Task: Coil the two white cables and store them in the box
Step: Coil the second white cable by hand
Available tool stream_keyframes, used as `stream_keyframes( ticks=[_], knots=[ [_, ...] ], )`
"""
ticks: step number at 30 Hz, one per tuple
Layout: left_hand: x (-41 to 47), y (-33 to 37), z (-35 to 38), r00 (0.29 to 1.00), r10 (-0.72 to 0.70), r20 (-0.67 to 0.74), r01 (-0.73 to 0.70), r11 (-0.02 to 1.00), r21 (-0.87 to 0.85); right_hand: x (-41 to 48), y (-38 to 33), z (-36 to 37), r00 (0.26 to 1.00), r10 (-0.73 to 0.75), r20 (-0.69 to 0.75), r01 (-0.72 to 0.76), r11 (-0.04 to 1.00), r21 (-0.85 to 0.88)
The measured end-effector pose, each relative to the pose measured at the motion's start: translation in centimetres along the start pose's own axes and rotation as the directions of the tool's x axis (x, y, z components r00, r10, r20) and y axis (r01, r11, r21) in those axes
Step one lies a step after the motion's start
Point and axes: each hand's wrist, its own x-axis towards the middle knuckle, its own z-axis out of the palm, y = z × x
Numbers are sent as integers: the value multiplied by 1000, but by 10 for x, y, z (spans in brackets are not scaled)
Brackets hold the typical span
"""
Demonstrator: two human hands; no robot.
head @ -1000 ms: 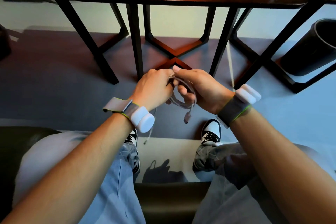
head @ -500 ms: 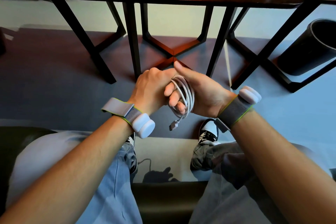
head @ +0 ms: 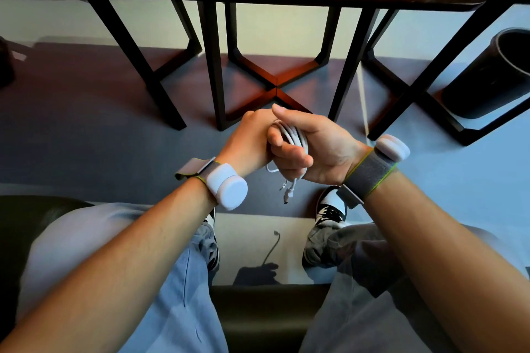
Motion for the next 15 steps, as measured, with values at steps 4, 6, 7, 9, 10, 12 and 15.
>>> stream_keyframes(
  ticks=[4,6,7,9,10,12,15],
  knots=[
    [-1,4,1,998,-33,53,42,982,-184,0,-2,0,998,5,58,-7,1000,20],
    [2,3,3,976,-182,119,213,915,-343,2,2,1,999,13,29,-13,1000,0],
    [2,2,5,958,-222,180,278,866,-416,3,4,2,1000,17,4,-17,1000,-16],
    [4,-2,8,943,-204,262,310,825,-472,4,8,4,999,29,-35,-30,999,-31],
    [3,0,8,942,-191,275,306,826,-474,4,9,4,999,31,-41,-32,999,-27],
    [3,0,6,933,-193,303,330,792,-514,2,11,5,999,8,-39,-9,1000,-15],
    [-1,-3,5,919,-202,337,370,736,-567,6,13,6,997,-45,-57,42,998,-42]
  ],
)
